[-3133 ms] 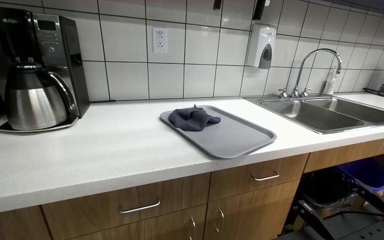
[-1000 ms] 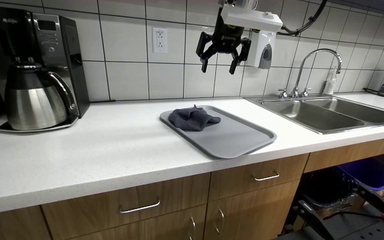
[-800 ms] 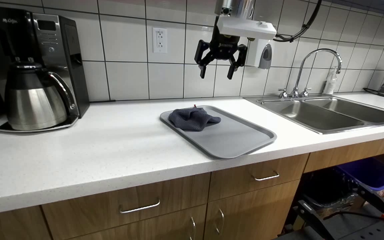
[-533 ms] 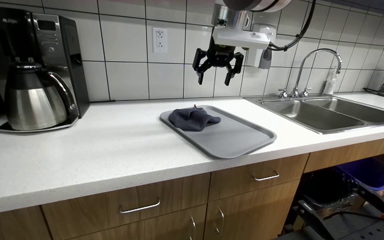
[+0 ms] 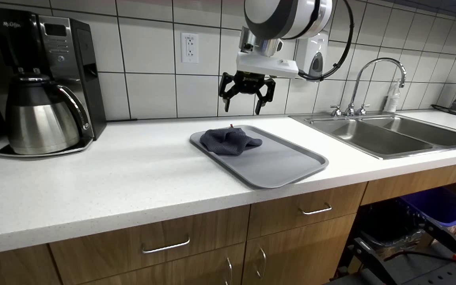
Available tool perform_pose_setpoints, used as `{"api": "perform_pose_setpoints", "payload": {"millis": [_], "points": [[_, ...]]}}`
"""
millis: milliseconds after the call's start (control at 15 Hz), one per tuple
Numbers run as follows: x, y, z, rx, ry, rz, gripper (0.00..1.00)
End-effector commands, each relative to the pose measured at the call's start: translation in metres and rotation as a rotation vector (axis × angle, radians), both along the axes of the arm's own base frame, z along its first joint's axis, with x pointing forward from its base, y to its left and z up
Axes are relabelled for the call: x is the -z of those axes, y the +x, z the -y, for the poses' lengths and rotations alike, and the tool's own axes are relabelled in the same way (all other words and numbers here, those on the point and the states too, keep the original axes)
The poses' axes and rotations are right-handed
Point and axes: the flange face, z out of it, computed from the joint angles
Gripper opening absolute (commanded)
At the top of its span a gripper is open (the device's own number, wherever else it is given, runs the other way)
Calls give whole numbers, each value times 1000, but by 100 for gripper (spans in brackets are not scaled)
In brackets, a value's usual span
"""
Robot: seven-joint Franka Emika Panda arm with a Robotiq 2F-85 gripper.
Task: Put the towel on the counter.
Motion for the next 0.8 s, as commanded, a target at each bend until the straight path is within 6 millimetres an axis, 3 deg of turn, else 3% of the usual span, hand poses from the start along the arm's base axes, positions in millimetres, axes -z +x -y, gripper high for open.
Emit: {"api": "perform_pose_setpoints", "payload": {"millis": [0, 733], "points": [[15, 21, -13, 54, 12, 5, 100], [69, 64, -31, 237, -25, -11, 100]]}}
